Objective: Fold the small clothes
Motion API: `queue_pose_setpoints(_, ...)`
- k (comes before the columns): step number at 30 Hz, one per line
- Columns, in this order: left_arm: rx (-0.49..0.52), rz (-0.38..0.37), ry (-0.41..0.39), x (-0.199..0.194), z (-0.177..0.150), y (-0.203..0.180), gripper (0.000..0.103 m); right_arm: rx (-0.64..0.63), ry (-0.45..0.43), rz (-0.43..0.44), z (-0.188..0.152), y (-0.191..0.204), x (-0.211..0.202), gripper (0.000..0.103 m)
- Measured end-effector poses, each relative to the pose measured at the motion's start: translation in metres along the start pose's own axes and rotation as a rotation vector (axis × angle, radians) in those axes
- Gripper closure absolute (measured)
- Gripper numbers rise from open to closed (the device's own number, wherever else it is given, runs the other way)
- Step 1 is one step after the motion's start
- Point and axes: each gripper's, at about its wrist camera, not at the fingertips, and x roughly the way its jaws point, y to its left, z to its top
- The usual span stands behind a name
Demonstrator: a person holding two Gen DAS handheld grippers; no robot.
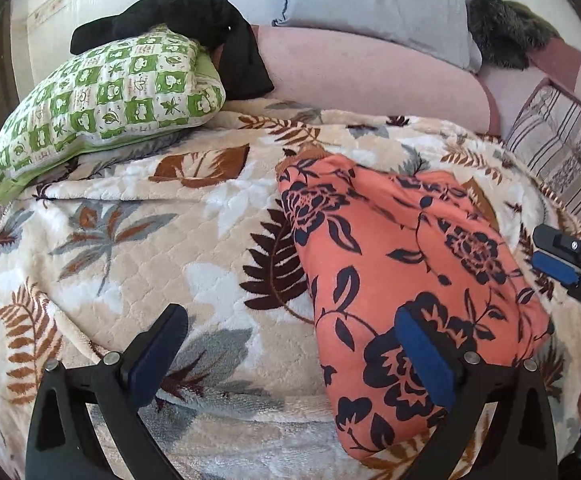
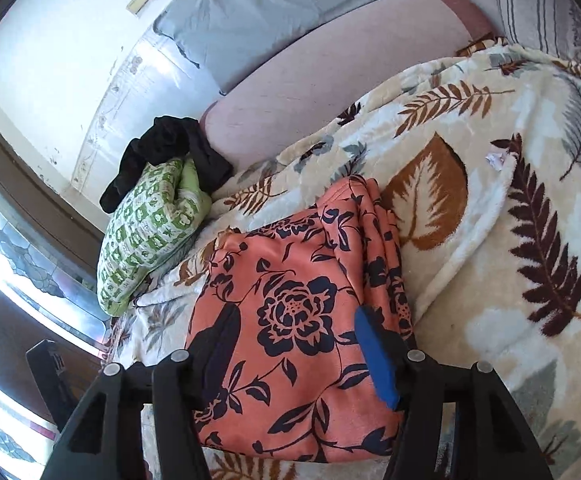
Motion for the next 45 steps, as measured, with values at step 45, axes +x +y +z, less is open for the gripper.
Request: queue_pose_setpoints(45, 0.018, 0.017, 0.039, 0.024, -0.017, -0.011, 0.000, -0.066, 0.154, -0.198, -0.014, -0.005, 0.051, 0.055)
